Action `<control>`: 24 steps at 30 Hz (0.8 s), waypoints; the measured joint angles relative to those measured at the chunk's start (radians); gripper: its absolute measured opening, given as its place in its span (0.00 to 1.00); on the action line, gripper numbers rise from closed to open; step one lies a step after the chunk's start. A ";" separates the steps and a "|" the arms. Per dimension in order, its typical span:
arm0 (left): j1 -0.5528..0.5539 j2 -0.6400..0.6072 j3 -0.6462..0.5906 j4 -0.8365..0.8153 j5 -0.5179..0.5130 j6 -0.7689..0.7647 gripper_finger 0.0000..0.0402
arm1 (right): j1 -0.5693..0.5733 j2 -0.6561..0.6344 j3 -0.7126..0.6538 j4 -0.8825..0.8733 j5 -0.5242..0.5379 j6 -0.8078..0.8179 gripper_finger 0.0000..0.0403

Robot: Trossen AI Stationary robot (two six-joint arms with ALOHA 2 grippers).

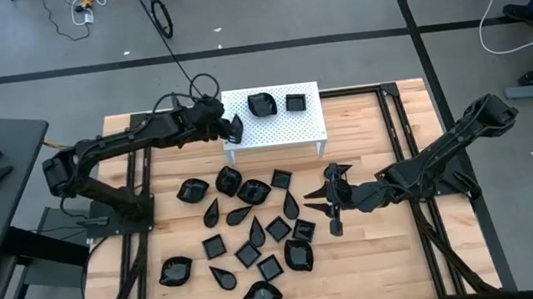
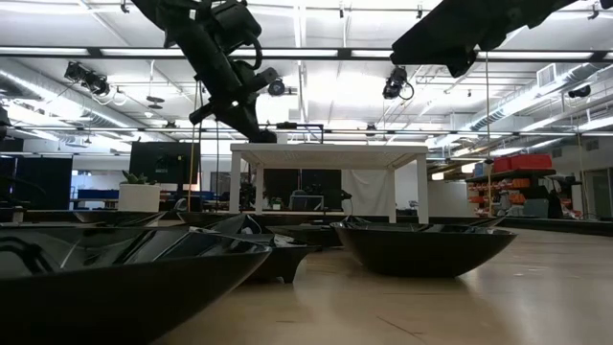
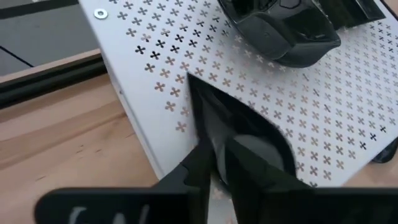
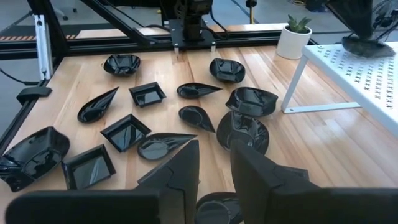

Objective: Pick & Place Mini shaped plates
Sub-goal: Stack the black square plate on top of the other black square plate on the shelf

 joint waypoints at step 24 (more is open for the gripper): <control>-0.545 -0.293 -0.223 -0.093 -0.232 -0.063 0.29 | -0.015 0.098 0.000 -0.027 -0.003 0.240 0.23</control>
